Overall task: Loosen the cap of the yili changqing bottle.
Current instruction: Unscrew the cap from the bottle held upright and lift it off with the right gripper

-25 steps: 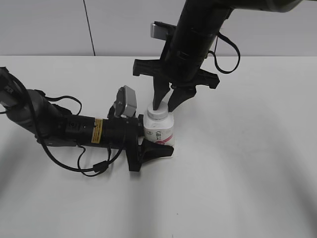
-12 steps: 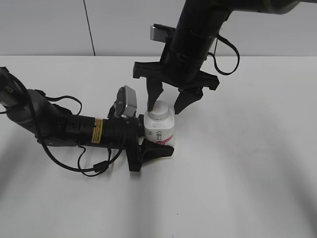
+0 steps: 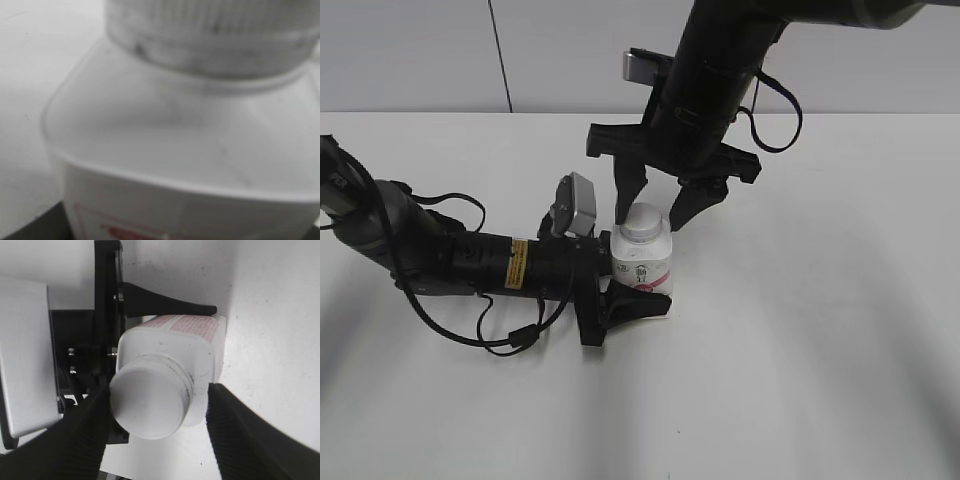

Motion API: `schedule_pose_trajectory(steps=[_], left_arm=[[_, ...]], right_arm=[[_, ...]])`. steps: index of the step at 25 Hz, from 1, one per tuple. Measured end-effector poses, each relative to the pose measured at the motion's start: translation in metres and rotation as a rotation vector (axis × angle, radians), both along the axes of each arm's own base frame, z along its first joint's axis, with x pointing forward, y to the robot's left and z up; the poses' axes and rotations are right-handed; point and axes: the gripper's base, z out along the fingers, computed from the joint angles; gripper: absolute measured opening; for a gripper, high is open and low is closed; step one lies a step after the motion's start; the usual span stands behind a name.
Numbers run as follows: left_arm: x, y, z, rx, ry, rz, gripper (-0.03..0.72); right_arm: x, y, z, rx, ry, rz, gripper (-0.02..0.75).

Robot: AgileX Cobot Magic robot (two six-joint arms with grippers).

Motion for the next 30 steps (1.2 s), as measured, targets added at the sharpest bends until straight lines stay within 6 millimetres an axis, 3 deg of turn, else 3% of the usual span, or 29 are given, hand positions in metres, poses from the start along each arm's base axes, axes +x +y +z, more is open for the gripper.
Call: schedule_pose_trajectory(steps=[30], left_arm=[[0.0001, 0.0000, 0.0000, 0.000, 0.000, 0.001, 0.419]], right_arm=[[-0.0010, 0.0018, 0.0003, 0.010, 0.005, -0.003, 0.483]])
